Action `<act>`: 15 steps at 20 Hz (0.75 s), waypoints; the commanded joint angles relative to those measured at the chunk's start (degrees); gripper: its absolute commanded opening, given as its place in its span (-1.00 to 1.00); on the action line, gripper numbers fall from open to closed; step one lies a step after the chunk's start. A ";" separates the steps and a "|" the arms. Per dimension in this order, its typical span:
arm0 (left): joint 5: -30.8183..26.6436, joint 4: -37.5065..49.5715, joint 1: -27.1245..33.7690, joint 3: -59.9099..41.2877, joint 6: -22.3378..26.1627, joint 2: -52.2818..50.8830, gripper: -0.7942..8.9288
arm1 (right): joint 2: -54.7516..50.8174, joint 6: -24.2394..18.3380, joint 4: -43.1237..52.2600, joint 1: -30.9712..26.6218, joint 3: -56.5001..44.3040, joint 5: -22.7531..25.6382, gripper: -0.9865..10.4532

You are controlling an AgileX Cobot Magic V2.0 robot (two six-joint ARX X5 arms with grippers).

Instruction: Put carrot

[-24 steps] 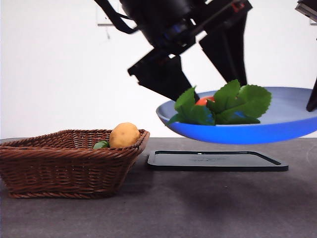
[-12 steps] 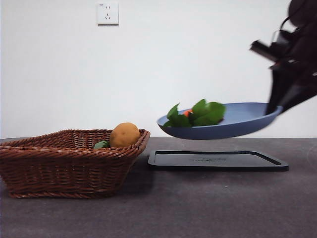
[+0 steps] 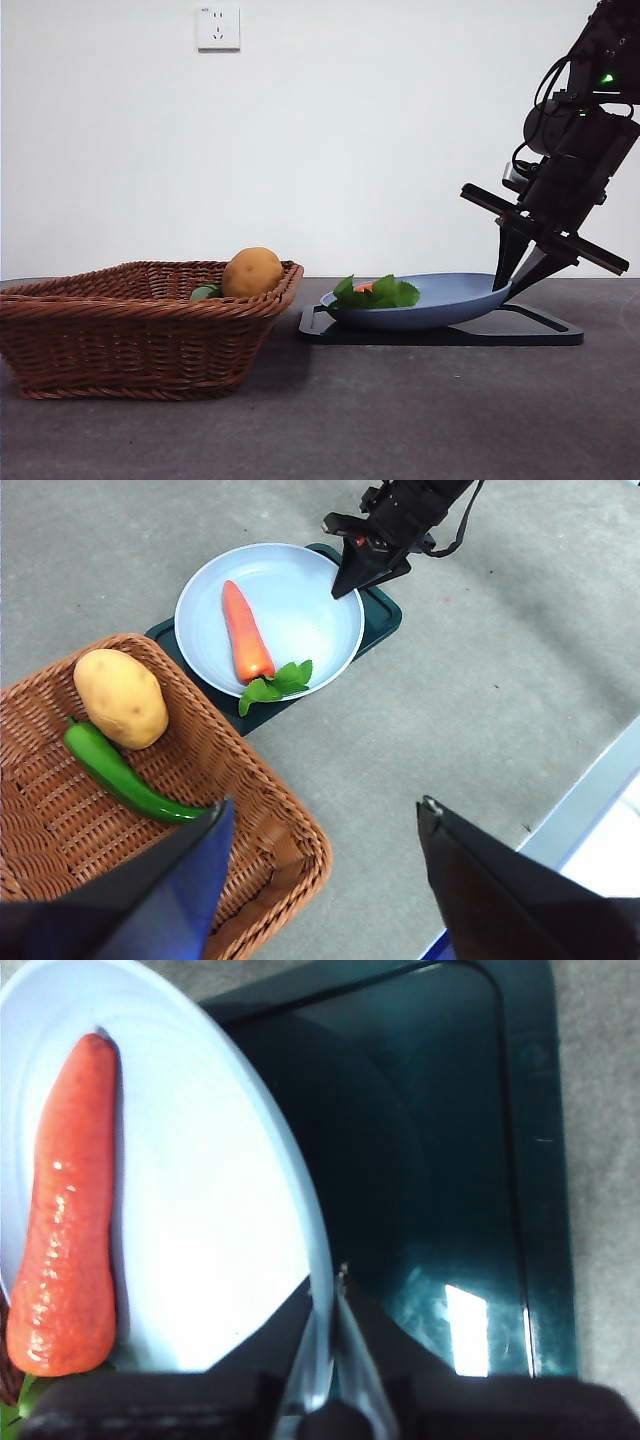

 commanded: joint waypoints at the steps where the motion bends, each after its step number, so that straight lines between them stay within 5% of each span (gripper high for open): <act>1: -0.31 0.31 -0.35 0.61 0.24 0.44 -0.17 | 2.01 0.13 0.15 -0.04 1.40 0.28 -0.53; 3: -0.31 0.31 -0.35 0.61 0.24 0.44 -0.17 | 1.97 0.15 0.52 -0.28 1.40 0.24 -0.39; 10: -5.27 1.68 -0.31 0.61 3.39 0.46 -0.21 | -4.35 -2.12 -7.61 -2.60 1.40 -0.15 -0.40; 15: -12.66 6.40 0.26 0.61 14.14 0.46 -0.84 | -16.33 -9.73 -21.44 -2.64 1.40 0.33 -0.72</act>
